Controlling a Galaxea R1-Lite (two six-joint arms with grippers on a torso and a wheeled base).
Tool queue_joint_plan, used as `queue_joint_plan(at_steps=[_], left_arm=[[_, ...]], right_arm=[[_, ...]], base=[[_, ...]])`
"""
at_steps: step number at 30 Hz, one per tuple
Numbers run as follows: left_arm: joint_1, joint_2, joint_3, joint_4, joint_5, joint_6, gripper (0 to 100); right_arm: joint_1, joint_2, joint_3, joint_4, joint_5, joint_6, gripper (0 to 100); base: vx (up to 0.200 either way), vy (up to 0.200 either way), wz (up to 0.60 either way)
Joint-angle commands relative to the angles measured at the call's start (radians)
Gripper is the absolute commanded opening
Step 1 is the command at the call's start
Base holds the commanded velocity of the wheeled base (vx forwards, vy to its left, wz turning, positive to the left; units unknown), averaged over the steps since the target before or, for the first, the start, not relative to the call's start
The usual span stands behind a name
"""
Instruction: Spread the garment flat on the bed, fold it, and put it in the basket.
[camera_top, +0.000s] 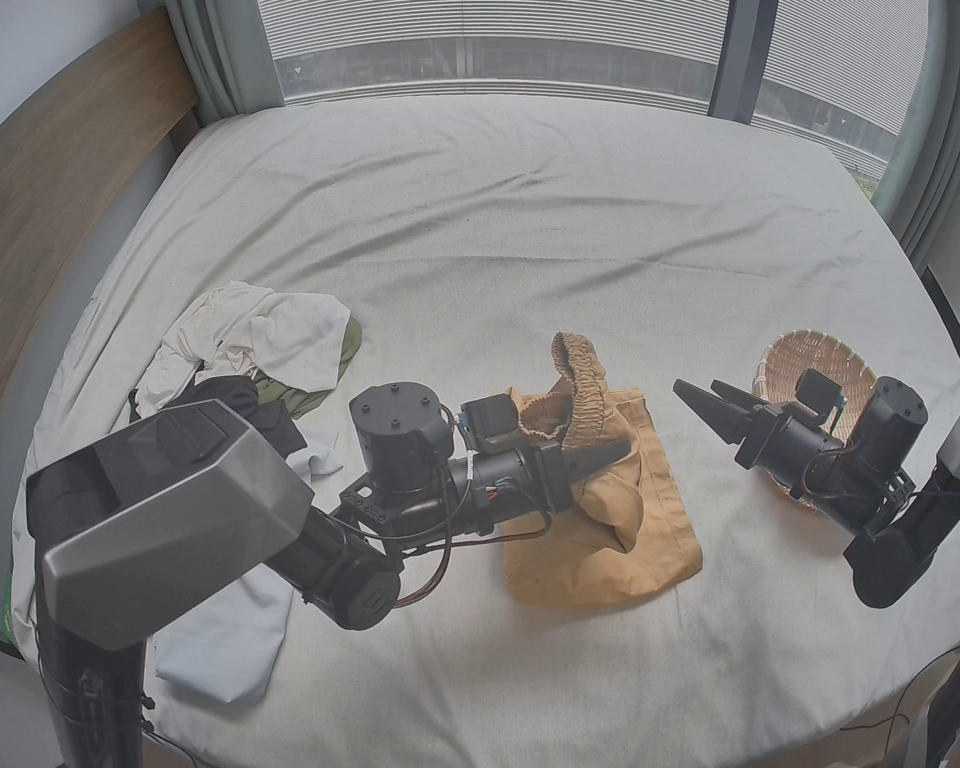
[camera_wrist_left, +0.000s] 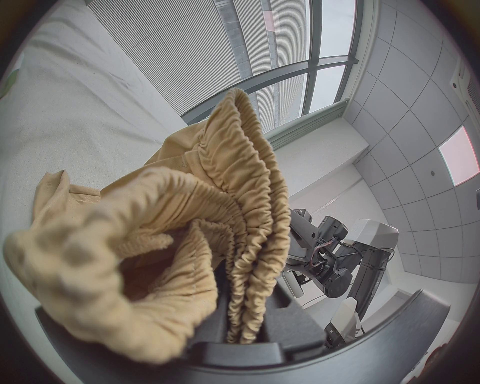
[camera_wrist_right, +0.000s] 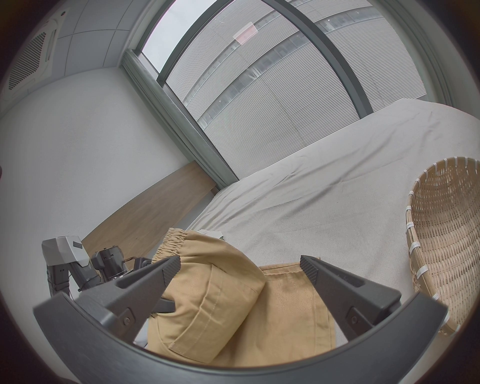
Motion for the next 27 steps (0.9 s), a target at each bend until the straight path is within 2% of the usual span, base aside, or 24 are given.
queue_joint_plan(at_steps=[1, 2, 8, 16, 19, 27], left_arm=[[-0.005, 0.028, -0.023, 0.001, 0.001, 0.001, 0], [-0.005, 0.031, -0.026, 0.004, 0.001, 0.001, 100], [-0.006, 0.034, -0.04, 0.021, 0.012, 0.003, 100], [-0.005, 0.024, -0.033, 0.041, 0.083, 0.027, 100], [0.011, 0.018, -0.011, 0.04, 0.109, 0.089, 100], [0.043, -0.045, 0.098, 0.018, 0.116, 0.102, 100]], right_arm=[[0.0, -0.007, -0.002, 0.001, 0.002, 0.0, 100], [0.0, -0.007, -0.004, 0.001, 0.002, 0.0, 100], [0.002, -0.007, -0.005, 0.001, 0.002, 0.0, 100], [0.002, -0.004, -0.004, 0.001, 0.002, 0.0, 100], [0.005, 0.002, 0.001, 0.001, 0.0, 0.0, 100], [0.015, 0.03, 0.01, 0.001, -0.003, -0.003, 100]], base=[[0.0, 0.0, 0.0], [0.0, 0.0, 0.0], [0.0, 0.0, 0.0], [0.0, 0.0, 0.0], [0.0, 0.0, 0.0], [0.0, 0.0, 0.0]])
